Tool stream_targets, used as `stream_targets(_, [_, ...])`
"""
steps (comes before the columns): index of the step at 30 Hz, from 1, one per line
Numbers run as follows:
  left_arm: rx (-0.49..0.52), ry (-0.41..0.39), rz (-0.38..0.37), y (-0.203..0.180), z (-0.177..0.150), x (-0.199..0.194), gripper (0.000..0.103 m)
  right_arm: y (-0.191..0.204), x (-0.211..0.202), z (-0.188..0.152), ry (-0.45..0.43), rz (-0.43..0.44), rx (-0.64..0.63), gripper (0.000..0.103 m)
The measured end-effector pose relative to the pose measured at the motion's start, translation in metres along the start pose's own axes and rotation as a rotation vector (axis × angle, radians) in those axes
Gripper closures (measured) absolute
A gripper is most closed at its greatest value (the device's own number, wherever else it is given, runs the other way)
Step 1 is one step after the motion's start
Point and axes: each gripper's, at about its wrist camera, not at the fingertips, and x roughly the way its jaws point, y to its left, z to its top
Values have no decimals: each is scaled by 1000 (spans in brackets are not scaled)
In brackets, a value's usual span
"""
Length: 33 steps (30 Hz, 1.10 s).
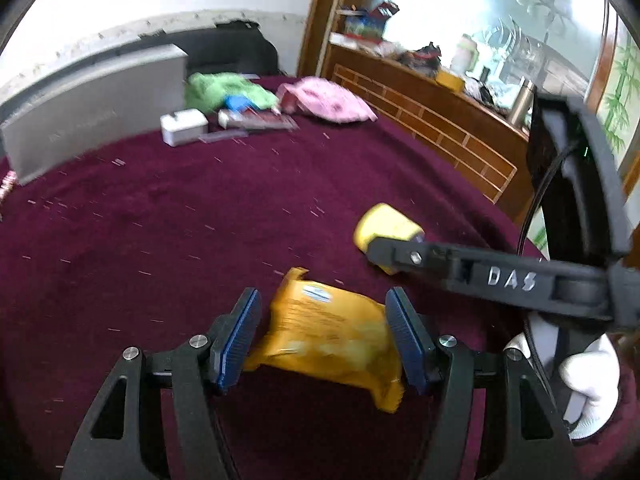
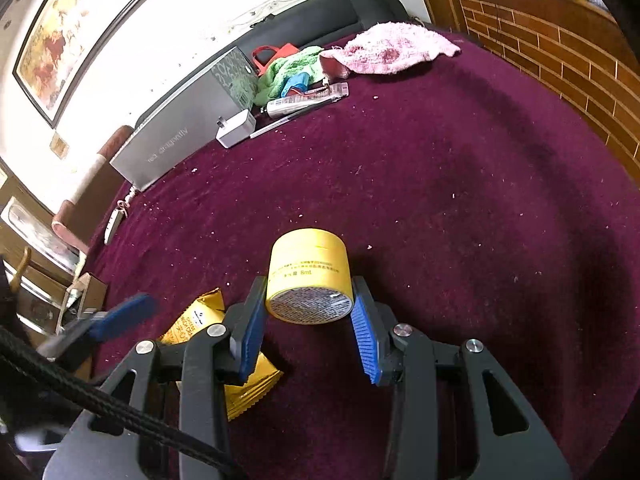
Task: Organize objects
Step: 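Lift the cracker packet with the left gripper while the right holds the tape roll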
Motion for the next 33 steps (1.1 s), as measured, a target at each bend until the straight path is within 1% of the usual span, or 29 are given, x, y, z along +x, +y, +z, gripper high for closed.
stream_targets(1, [14, 13, 3, -5, -2, 6, 43, -2, 0, 1, 3, 10, 11, 65])
stream_targets(2, [49, 28, 24, -13, -3, 9, 38, -2, 0, 1, 4, 15, 15, 65])
stream_targets(4, [103, 38, 49, -26, -4, 10, 38, -2, 0, 1, 6, 14, 15, 65])
stream_targets(5, [123, 43, 63, -31, -5, 10, 40, -1, 0, 1, 5, 8, 9, 65])
stream_targets(7, [111, 48, 44, -32, -7, 6, 51, 1, 0, 0, 3, -2, -1, 65])
stream_targets(8, [86, 35, 32, -29, -7, 1, 63, 2, 0, 0, 2, -5, -4, 65])
stream_targets(10, [23, 32, 4, -19, -6, -9, 69, 2, -1, -1, -2, -11, -8, 65])
stream_targets(11, [9, 21, -1, -16, -8, -16, 77, 3, -1, -1, -3, -13, -10, 65])
stream_targets(13, [-3, 14, 28, -10, -10, -26, 95, 4, -1, -1, -4, -20, -18, 65])
stream_targets(14, [-11, 16, 20, -6, -12, -30, 103, 4, -1, -2, -6, -23, -19, 65])
stream_targets(19, [-50, 10, -11, 0, -25, -49, 103, 8, -1, -4, -17, -48, -31, 65])
stream_targets(20, [-56, -7, -26, 1, -26, -54, 103, 8, -1, -5, -17, -50, -31, 65])
stream_targets(21, [-47, -33, -52, 2, -27, -58, 102, 8, -1, -5, -16, -49, -31, 65])
stream_targets(22, [-24, -45, -71, 1, -27, -59, 99, 7, -2, -4, -15, -45, -27, 65])
stream_targets(23, [14, -37, -85, 0, -25, -57, 83, 5, -2, -4, -13, -38, -22, 65])
stream_targets(24, [53, -17, -104, -1, -24, -54, 57, 3, -2, -3, -11, -27, -12, 65])
stream_targets(25, [82, -4, -121, -1, -22, -50, 47, 2, -2, -3, -10, -21, -7, 65])
stream_targets(26, [126, 14, -133, 0, -21, -46, 41, 0, -2, -3, -8, -11, 0, 65])
stream_targets(27, [168, 39, -130, 0, -20, -40, 41, -1, -2, -3, -7, -4, 6, 65])
stream_targets(28, [189, 61, -133, 1, -19, -36, 41, -1, -2, -2, -6, 1, 10, 65])
stream_targets(30, [203, 100, -169, 3, -13, -26, 41, -3, -2, -1, -3, 11, 19, 65])
stream_targets(33, [224, 137, -214, -6, -5, -5, 39, -5, -2, 0, 1, 24, 33, 65])
